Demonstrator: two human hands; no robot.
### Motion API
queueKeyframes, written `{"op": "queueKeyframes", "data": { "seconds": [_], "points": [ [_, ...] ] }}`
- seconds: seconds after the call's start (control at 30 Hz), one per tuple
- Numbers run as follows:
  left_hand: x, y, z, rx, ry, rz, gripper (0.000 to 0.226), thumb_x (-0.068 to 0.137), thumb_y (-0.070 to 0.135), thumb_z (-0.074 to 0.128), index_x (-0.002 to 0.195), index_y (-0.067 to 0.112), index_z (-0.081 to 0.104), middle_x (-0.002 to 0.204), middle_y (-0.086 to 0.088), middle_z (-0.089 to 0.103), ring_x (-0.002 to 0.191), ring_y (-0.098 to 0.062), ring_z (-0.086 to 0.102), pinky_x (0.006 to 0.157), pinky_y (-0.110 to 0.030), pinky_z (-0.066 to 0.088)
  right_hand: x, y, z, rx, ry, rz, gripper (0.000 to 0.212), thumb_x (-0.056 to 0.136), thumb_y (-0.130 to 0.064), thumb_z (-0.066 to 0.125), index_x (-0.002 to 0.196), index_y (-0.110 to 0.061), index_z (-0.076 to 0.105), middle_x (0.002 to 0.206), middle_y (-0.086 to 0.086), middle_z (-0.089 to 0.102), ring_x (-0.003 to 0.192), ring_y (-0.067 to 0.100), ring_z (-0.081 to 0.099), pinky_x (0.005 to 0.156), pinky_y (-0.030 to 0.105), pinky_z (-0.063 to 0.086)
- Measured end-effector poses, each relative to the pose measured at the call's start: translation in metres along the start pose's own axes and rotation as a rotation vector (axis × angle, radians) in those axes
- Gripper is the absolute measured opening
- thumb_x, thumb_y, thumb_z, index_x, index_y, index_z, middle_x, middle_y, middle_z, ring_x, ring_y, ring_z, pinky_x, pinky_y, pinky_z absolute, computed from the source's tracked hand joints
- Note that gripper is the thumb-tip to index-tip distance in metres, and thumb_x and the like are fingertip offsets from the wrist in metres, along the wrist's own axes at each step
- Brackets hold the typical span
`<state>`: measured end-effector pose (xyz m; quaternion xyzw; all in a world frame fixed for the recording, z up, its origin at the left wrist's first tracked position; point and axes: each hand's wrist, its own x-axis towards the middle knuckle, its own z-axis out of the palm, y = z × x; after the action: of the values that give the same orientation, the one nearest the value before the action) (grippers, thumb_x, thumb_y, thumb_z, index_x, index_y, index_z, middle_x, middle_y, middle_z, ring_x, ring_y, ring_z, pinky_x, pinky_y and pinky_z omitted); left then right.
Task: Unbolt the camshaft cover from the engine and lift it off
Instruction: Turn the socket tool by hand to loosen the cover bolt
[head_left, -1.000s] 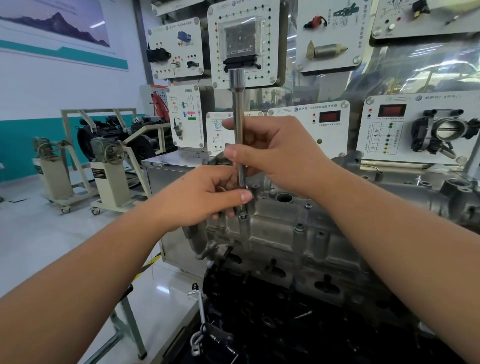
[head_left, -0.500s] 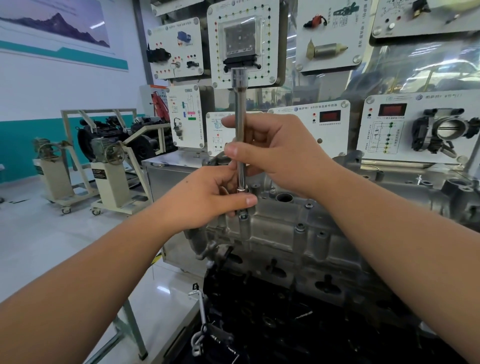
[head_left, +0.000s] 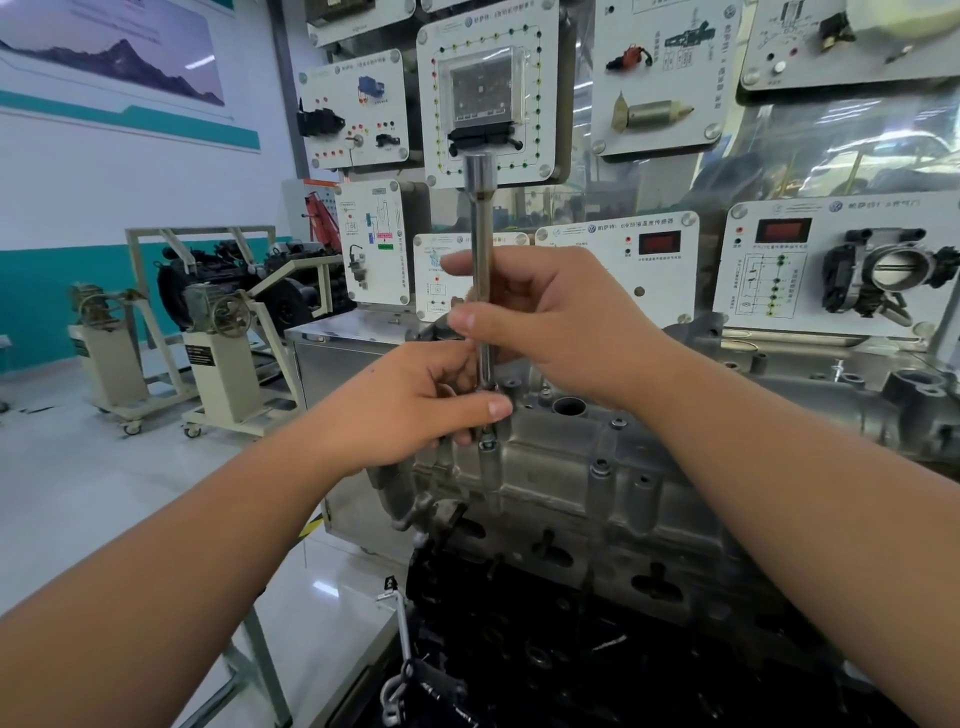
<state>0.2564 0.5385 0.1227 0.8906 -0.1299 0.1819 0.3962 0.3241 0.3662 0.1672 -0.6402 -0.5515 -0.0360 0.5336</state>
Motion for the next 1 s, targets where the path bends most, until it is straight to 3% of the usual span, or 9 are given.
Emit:
{"op": "queueKeyframes", "data": {
  "seconds": [0.07, 0.2, 0.3, 0.37, 0.47, 0.6, 0.77, 0.9, 1.0],
  "points": [
    [0.001, -0.001, -0.002, -0.01, -0.023, -0.018, 0.041, 0.083, 0.054, 0.069, 0.099, 0.017, 0.07, 0.077, 0.007, 0.071, 0.071, -0.011, 0.073, 0.061, -0.032, 0.058, 0.0, 0.001, -0.001, 0.032, -0.008, 0.006, 0.03, 0.093, -0.014, 0.072, 0.111, -0.037, 0.066, 0.096, 0.027, 0.069, 0.093, 0.044, 0.067, 0.082, 0.051, 0.061],
    [-0.001, -0.003, -0.01, -0.051, -0.121, -0.01, 0.016, 0.098, 0.038, 0.063, 0.101, 0.028, 0.074, 0.081, 0.006, 0.071, 0.075, -0.015, 0.072, 0.062, -0.032, 0.057, 0.0, 0.001, -0.005, 0.099, -0.092, 0.045, 0.035, 0.098, -0.007, 0.063, 0.121, -0.033, 0.059, 0.094, 0.004, 0.078, 0.094, 0.02, 0.075, 0.087, 0.038, 0.061],
    [-0.001, -0.003, -0.009, -0.012, -0.123, -0.011, 0.039, 0.09, 0.043, 0.06, 0.107, 0.01, 0.071, 0.085, 0.006, 0.07, 0.075, -0.013, 0.072, 0.061, -0.031, 0.058, 0.001, 0.003, -0.005, 0.105, -0.121, 0.072, 0.045, 0.101, -0.008, 0.057, 0.14, -0.03, 0.049, 0.102, 0.001, 0.078, 0.098, 0.016, 0.075, 0.088, 0.035, 0.06],
    [0.0, -0.002, -0.007, -0.001, -0.119, 0.002, 0.04, 0.087, 0.046, 0.059, 0.108, 0.013, 0.07, 0.084, 0.012, 0.068, 0.074, -0.011, 0.072, 0.06, -0.028, 0.057, 0.001, 0.002, -0.004, 0.08, -0.119, 0.067, 0.051, 0.102, -0.012, 0.056, 0.148, -0.029, 0.043, 0.105, 0.001, 0.078, 0.101, 0.017, 0.074, 0.091, 0.036, 0.06],
    [0.001, -0.004, -0.004, 0.0, -0.088, 0.031, 0.021, 0.085, 0.048, 0.062, 0.093, 0.03, 0.067, 0.076, 0.014, 0.069, 0.068, -0.006, 0.071, 0.057, -0.022, 0.055, 0.0, 0.001, -0.004, 0.036, -0.081, 0.02, 0.044, 0.097, -0.021, 0.065, 0.134, -0.039, 0.051, 0.1, 0.013, 0.076, 0.101, 0.024, 0.073, 0.091, 0.044, 0.059],
    [0.004, -0.004, 0.0, -0.017, -0.061, 0.035, 0.004, 0.081, 0.052, 0.064, 0.08, 0.049, 0.066, 0.072, 0.014, 0.068, 0.069, -0.007, 0.072, 0.057, -0.022, 0.054, 0.002, 0.0, -0.008, 0.02, -0.024, -0.021, 0.033, 0.091, -0.015, 0.073, 0.115, -0.037, 0.067, 0.093, 0.033, 0.062, 0.08, 0.032, 0.066, 0.076, 0.047, 0.062],
    [0.002, -0.004, -0.005, -0.042, -0.123, -0.016, 0.022, 0.093, 0.045, 0.059, 0.105, 0.032, 0.071, 0.08, 0.012, 0.071, 0.076, -0.013, 0.074, 0.059, -0.025, 0.054, 0.001, 0.001, -0.011, 0.159, -0.076, 0.076, 0.041, 0.097, -0.001, 0.061, 0.13, -0.024, 0.058, 0.094, 0.004, 0.079, 0.09, 0.017, 0.076, 0.079, 0.03, 0.061],
    [0.003, -0.003, -0.005, -0.019, -0.124, -0.013, 0.038, 0.085, 0.049, 0.059, 0.099, 0.015, 0.069, 0.077, 0.01, 0.069, 0.072, -0.01, 0.072, 0.059, -0.025, 0.055, 0.001, 0.001, -0.006, 0.102, -0.066, 0.076, 0.043, 0.098, -0.008, 0.063, 0.136, -0.027, 0.054, 0.098, 0.007, 0.078, 0.094, 0.022, 0.075, 0.087, 0.036, 0.061],
    [0.003, -0.002, -0.001, 0.012, -0.079, -0.009, 0.036, 0.081, 0.052, 0.061, 0.086, 0.017, 0.065, 0.071, 0.009, 0.069, 0.063, -0.003, 0.069, 0.055, -0.02, 0.053, 0.001, 0.002, -0.002, 0.021, -0.035, 0.017, 0.04, 0.091, -0.017, 0.073, 0.12, -0.041, 0.059, 0.097, 0.024, 0.072, 0.093, 0.037, 0.072, 0.093, 0.054, 0.056]
  ]
}}
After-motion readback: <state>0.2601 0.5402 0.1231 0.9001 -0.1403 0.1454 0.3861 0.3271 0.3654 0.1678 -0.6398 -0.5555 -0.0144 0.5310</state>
